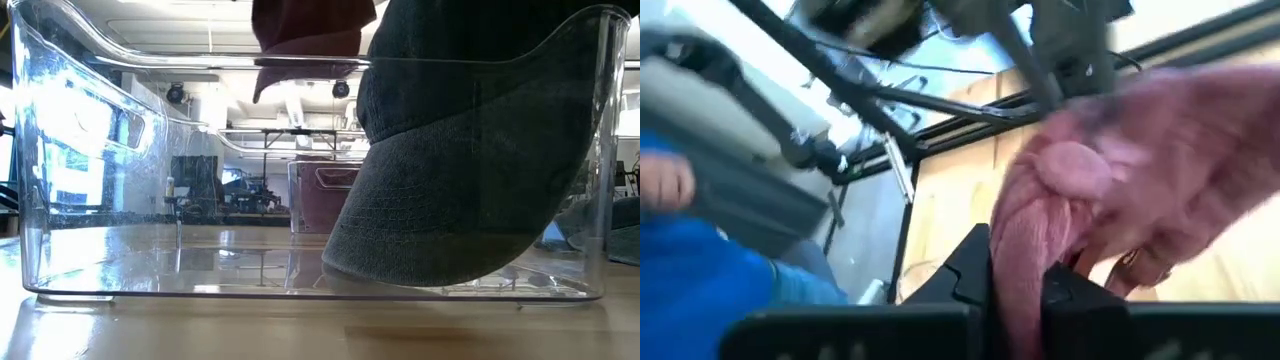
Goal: Pick & Place hat
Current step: Put the red cap into the top transparent bin
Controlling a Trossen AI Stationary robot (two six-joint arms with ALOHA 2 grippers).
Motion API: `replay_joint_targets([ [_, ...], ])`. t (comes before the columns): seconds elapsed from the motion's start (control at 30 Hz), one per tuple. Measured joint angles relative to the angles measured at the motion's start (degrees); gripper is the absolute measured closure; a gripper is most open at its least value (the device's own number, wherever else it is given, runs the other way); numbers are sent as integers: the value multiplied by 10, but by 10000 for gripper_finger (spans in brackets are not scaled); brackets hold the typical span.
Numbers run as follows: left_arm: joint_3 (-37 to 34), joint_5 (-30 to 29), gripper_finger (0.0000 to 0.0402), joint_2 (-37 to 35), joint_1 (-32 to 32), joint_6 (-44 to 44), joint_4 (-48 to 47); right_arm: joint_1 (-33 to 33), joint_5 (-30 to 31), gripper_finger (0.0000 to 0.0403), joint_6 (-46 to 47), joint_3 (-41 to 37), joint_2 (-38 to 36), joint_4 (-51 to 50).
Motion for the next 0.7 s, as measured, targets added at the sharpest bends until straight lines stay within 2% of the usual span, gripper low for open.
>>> replay_joint_targets([
  [0.13, 51, 0, 251, -11, 31, 15, -99, 8, -43, 385, -72, 0, -6, -9],
  [0.2, 64, 33, 208, -10, 45, 29, -132, 11, -67, 396, -146, 0, -13, -15],
  [0.27, 64, 83, 171, -7, 51, 45, -128, 13, -92, 396, -214, 0, -21, -20],
  [0.37, 66, 134, 135, -4, 51, 64, -96, 14, -125, 391, -247, 0, -26, -22],
  [0.43, 66, 151, 125, 5, 46, 68, -72, 14, -127, 397, -247, 0, -26, -22],
  [0.6, 65, 140, 128, 50, 18, 68, -35, 15, -125, 395, -249, 0, -29, -22],
  [0.7, 66, 194, 142, 71, 12, 66, -40, 15, -122, 399, -247, 0, -32, -23],
])
